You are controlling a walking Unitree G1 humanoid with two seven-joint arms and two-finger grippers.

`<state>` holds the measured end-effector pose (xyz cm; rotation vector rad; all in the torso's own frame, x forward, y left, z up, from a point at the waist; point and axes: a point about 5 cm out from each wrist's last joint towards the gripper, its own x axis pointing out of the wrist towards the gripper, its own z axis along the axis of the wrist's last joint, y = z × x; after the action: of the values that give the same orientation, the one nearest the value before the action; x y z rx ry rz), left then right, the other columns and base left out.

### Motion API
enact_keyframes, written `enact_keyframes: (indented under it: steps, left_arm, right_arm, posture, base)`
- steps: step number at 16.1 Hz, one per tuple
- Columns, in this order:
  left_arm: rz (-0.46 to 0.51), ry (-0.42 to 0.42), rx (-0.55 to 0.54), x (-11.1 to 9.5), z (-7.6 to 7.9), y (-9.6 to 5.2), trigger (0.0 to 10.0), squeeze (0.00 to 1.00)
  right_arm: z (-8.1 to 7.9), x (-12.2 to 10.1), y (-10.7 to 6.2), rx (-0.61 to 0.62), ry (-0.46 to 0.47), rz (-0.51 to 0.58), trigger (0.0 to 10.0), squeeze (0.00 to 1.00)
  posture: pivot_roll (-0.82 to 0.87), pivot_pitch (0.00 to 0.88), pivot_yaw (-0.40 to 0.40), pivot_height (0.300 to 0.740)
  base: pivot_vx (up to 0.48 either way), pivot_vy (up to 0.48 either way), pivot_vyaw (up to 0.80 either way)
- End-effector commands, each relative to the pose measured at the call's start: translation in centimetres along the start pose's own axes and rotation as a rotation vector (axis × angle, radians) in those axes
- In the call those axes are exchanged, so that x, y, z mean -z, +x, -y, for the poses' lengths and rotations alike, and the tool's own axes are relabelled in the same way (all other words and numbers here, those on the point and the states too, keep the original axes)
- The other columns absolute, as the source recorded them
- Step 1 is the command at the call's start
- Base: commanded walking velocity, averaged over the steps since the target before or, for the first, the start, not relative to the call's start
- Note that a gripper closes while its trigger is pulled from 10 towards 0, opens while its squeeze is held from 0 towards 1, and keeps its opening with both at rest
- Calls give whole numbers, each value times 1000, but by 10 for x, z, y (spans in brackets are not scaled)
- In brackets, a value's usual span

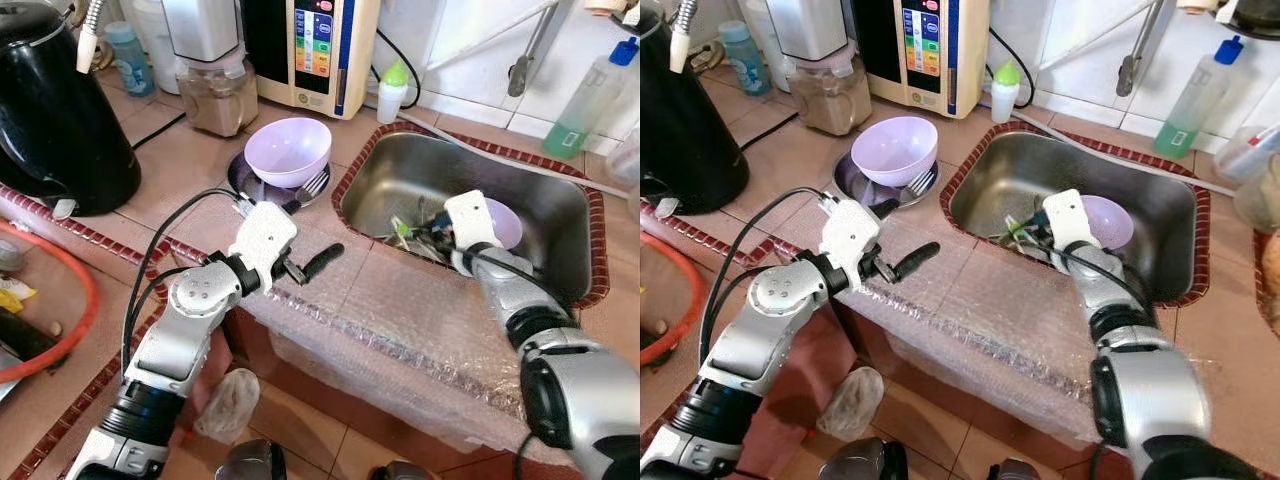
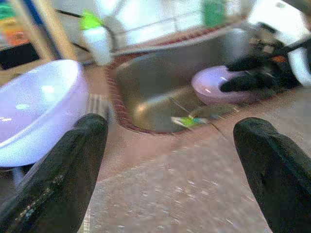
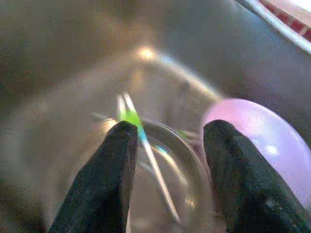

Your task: Kitchen organization

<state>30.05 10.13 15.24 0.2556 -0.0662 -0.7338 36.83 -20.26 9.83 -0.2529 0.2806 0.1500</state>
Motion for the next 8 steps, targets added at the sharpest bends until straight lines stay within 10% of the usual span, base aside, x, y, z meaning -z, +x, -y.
enact_keyframes:
  steps: [1, 8]
  left_arm:
    - [26, -10, -97, -6, -16, 0, 10000, 1000]
    - [106, -120, -435, -25, -74, -11, 10000, 1000]
  right_arm:
    - [-6, -4, 0, -22, 45, 65, 10000, 1000]
    - [-51, -8, -33, -69, 42, 374, 10000, 1000]
  posture:
    - [90, 0, 0, 740]
    - [28, 46, 23, 740]
  base:
    - [0, 0, 0]
    - [0, 0, 0]
